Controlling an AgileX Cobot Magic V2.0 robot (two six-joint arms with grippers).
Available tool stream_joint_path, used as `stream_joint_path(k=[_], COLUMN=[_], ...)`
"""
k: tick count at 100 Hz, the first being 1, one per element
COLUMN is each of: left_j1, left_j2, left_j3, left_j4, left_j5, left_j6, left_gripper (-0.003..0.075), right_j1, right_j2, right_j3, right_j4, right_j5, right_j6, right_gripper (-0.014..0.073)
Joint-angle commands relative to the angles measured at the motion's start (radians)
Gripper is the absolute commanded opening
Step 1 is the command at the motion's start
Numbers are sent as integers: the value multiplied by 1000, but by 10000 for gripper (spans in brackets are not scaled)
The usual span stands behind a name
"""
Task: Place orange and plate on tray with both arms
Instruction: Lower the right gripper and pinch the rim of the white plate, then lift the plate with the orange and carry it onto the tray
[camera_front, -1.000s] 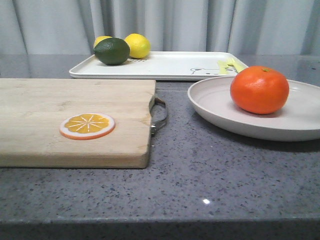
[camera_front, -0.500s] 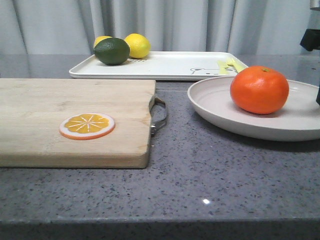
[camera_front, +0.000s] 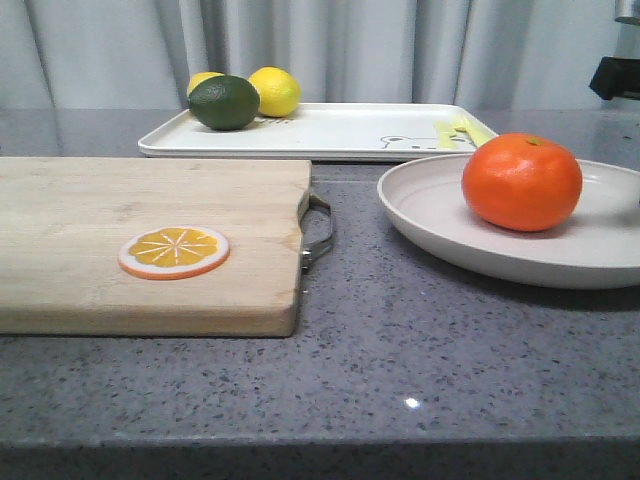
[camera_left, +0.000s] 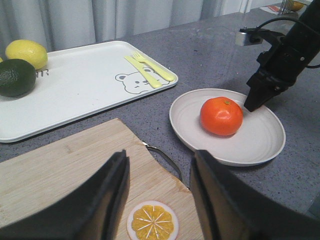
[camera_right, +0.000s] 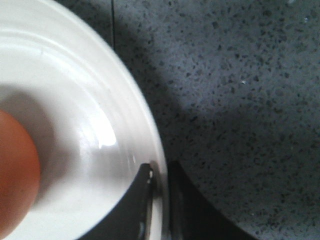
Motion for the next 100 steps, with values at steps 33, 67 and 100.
stream_joint_path(k=[33,67,100], left_j1=[3,3,3], left_j2=[-3,-3,-3], left_j3=[-26,-26,-26], left_j4=[-12,-12,-12], left_j5=[-81,-81,-81], left_j6=[0,0,0], left_gripper=[281,281,281], right_j1=[-1,-1,-1], right_j2=[-27,-23,139], right_j3=[-36,-230,-477], right_j4=[14,100,245], right_j5=[19,86,131], right_j6=[-18,-19,-32], right_gripper=[-57,-57,-57])
